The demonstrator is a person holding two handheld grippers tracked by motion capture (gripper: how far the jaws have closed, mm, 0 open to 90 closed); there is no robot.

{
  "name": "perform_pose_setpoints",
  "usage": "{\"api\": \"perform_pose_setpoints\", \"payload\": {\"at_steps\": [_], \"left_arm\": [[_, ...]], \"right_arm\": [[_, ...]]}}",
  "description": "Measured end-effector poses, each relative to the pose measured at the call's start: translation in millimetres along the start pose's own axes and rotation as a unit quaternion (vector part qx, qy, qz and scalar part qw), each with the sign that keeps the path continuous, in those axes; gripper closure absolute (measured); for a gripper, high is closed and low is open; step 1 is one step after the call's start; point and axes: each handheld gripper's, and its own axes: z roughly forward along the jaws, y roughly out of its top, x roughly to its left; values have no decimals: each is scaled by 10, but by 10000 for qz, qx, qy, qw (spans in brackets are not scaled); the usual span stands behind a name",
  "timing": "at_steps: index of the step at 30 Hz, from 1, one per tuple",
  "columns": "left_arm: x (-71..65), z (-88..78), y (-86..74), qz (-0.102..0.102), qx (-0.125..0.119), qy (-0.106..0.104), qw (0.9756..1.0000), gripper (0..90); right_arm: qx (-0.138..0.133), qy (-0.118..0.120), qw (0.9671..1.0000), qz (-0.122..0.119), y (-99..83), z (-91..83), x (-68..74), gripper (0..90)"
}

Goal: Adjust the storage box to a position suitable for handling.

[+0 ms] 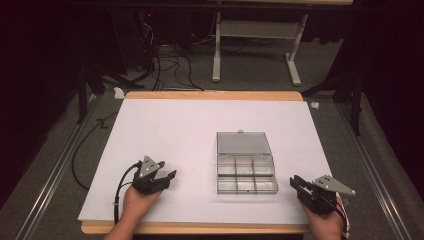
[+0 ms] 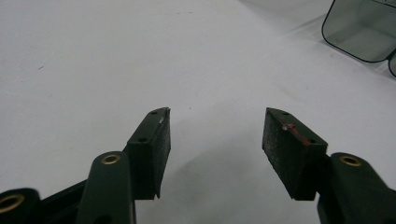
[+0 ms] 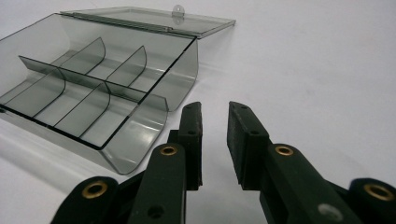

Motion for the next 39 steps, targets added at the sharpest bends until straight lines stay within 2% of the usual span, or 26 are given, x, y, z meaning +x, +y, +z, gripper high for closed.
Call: {"api": "perform_pose_setpoints", "payload": {"at_steps": [4,12,21,32,39], "left_arm": [[10,3,0,-28,-2,-78,10000,385],[-9,16,7,123,104,-197,9997,331],[-23,16,6,212,105,-265,9994,312],[-14,13,3,174,68,-301,9994,311],[-19,12,2,203,61,-344,9992,311]], "right_arm": [[46,-55,10000,32,-4,26,-1,764],[237,-184,9995,-26,58,155,15,768],[639,-151,9978,-75,113,294,-22,742],[954,-91,9954,2,167,280,-52,723],[1194,11,9928,-80,209,325,-16,712]]}}
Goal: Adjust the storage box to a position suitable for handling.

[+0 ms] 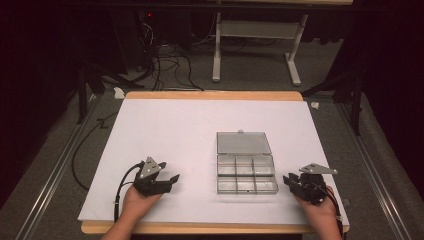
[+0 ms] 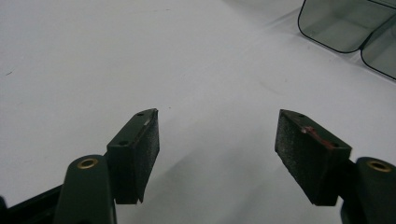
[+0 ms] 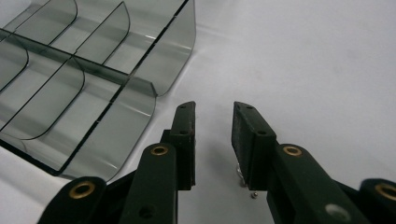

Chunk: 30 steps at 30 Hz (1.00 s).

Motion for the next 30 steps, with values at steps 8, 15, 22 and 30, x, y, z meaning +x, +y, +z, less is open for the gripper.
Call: {"api": "perform_pose_setpoints", "payload": {"at_steps": [8,15,22,30], "left_arm": [[3,5,3,-2,31,-9,10000,311],[-1,1,2,29,35,4,10000,308],[-2,4,3,34,38,-11,10000,308],[-4,28,15,77,175,-48,9998,311]], "right_arm": [[278,66,9996,-53,93,1,23,700],[459,113,9988,-115,159,-24,5,688],[673,145,9975,-183,158,-12,14,689],[892,132,9955,-296,148,-12,44,688]]}}
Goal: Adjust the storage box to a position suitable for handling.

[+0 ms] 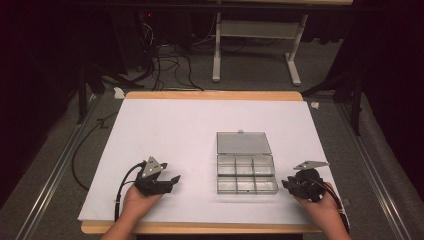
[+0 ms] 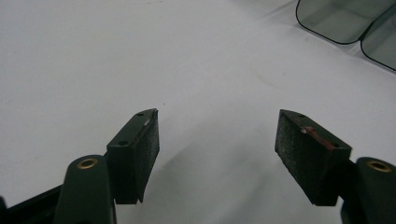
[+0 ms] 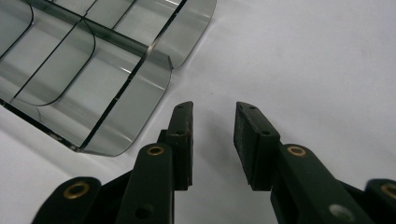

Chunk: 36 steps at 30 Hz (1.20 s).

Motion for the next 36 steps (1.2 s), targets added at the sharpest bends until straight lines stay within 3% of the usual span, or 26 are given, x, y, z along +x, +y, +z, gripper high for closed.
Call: {"api": "perform_pose_setpoints", "payload": {"at_steps": [23,36], "left_arm": [[-11,8,2,45,18,-30,10000,312],[-19,8,2,108,23,-44,9999,312]], "right_arm": [[458,81,9988,-122,111,2,-10,691],[1036,184,9943,-158,227,-61,-108,694]]}}
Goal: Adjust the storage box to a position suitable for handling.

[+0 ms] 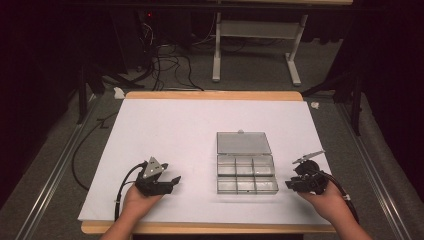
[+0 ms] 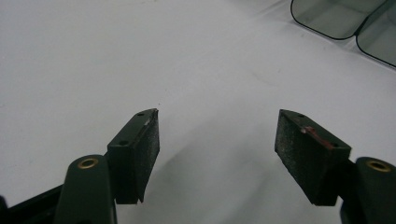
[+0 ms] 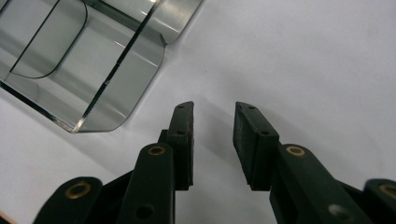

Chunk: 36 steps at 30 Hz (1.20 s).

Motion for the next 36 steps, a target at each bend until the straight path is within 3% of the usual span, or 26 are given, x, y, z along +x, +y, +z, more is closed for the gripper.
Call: {"api": "perform_pose_setpoints", "payload": {"at_steps": [18,25,36], "left_arm": [[-24,-20,-11,83,-89,81,9999,312],[-41,-26,-16,134,-127,128,9997,311],[-43,-23,-13,127,-83,170,9997,312]], "right_arm": [[673,-135,9975,-173,41,-57,-186,777],[950,-133,9952,-193,59,16,-270,795],[1158,-81,9929,-265,121,97,-334,808]]}}
